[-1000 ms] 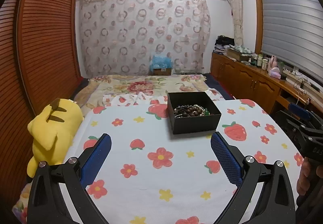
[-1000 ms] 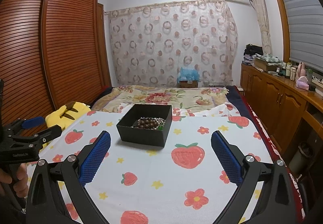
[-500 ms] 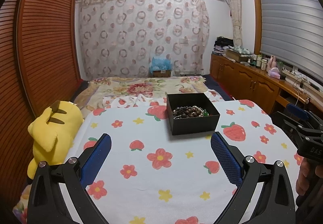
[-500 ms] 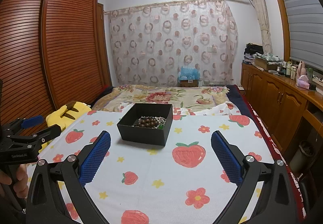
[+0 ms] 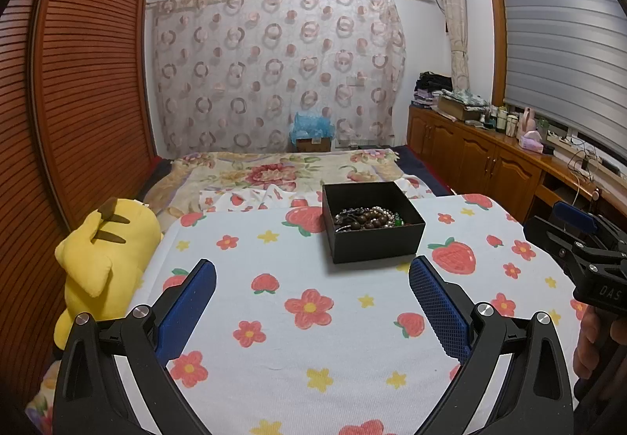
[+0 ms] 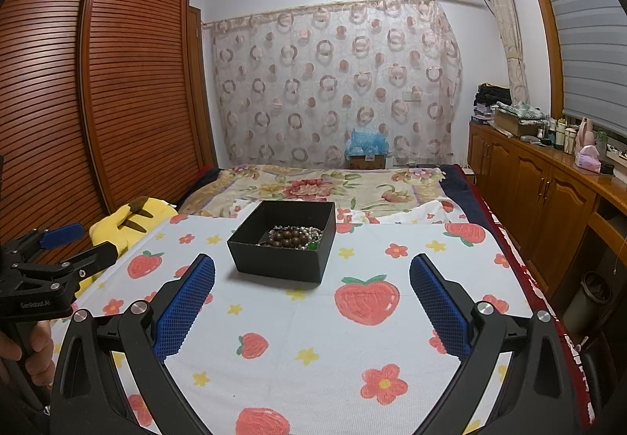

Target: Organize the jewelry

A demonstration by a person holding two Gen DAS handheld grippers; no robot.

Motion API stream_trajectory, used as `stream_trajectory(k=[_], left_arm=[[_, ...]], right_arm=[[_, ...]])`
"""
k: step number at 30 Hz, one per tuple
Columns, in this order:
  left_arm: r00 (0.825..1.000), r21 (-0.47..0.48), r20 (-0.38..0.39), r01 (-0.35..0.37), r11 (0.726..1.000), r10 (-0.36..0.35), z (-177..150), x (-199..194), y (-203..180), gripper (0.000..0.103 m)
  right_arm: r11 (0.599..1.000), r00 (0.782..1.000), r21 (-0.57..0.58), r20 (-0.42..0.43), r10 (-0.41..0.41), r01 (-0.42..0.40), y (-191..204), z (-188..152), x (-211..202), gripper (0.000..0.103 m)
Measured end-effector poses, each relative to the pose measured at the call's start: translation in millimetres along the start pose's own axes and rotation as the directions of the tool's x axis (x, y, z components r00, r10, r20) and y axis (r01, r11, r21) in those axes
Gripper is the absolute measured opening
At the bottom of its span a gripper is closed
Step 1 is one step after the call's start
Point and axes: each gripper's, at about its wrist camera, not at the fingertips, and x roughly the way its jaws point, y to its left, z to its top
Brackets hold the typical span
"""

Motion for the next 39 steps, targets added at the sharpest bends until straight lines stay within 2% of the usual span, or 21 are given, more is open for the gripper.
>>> stream_trajectory(k=[39], left_arm=[[1.0,0.004,0.007,-0.004,1.0,0.004,-2.4,0.9,-1.5,0.095]], right_arm=[[1.0,1.0,0.001,0.001,0.0,0.0,-0.9,-0.4,0.4,0.1]])
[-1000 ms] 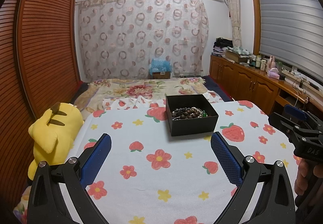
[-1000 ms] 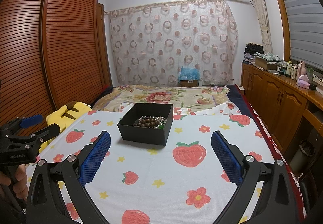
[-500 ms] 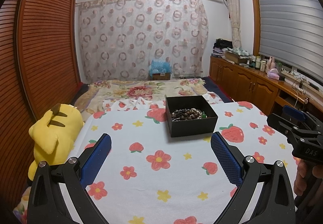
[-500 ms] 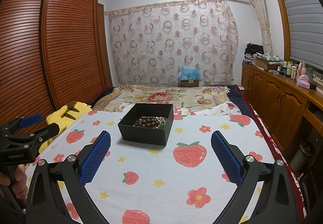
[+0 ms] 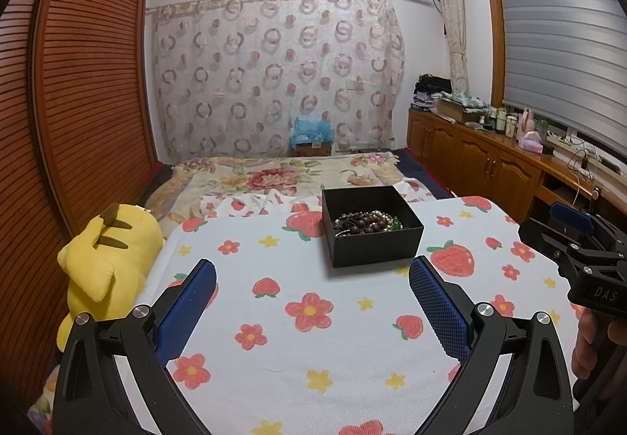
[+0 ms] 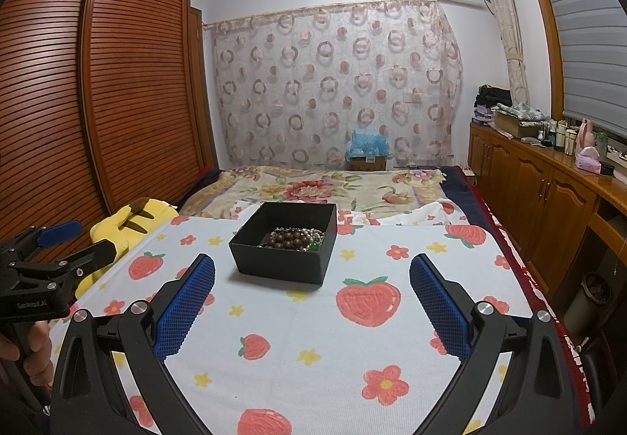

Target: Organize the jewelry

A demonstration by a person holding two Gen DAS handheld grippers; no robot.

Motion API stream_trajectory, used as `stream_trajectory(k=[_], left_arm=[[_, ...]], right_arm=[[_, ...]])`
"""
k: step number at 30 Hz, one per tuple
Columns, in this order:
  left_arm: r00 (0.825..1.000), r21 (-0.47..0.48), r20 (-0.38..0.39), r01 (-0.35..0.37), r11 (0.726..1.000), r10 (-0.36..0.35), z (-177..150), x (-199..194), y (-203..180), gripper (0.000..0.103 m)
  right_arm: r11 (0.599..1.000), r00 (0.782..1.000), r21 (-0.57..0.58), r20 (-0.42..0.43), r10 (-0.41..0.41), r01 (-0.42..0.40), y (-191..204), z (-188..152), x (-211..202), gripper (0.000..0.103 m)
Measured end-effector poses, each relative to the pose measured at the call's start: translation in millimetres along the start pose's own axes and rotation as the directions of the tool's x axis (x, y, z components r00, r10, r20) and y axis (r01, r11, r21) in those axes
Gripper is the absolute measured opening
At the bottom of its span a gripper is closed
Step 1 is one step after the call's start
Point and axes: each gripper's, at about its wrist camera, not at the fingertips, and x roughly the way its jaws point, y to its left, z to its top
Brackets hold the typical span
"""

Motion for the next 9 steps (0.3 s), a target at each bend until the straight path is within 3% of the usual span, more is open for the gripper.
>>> stream_trajectory(k=[9], left_arm=[[1.0,-0.005,-0.004,-0.003,1.0,0.003,6.2,4.2,2.3,0.095]], right_arm=[[1.0,1.0,0.0,-0.001,0.001,-0.001,1.4,-1.1,1.2,0.1]])
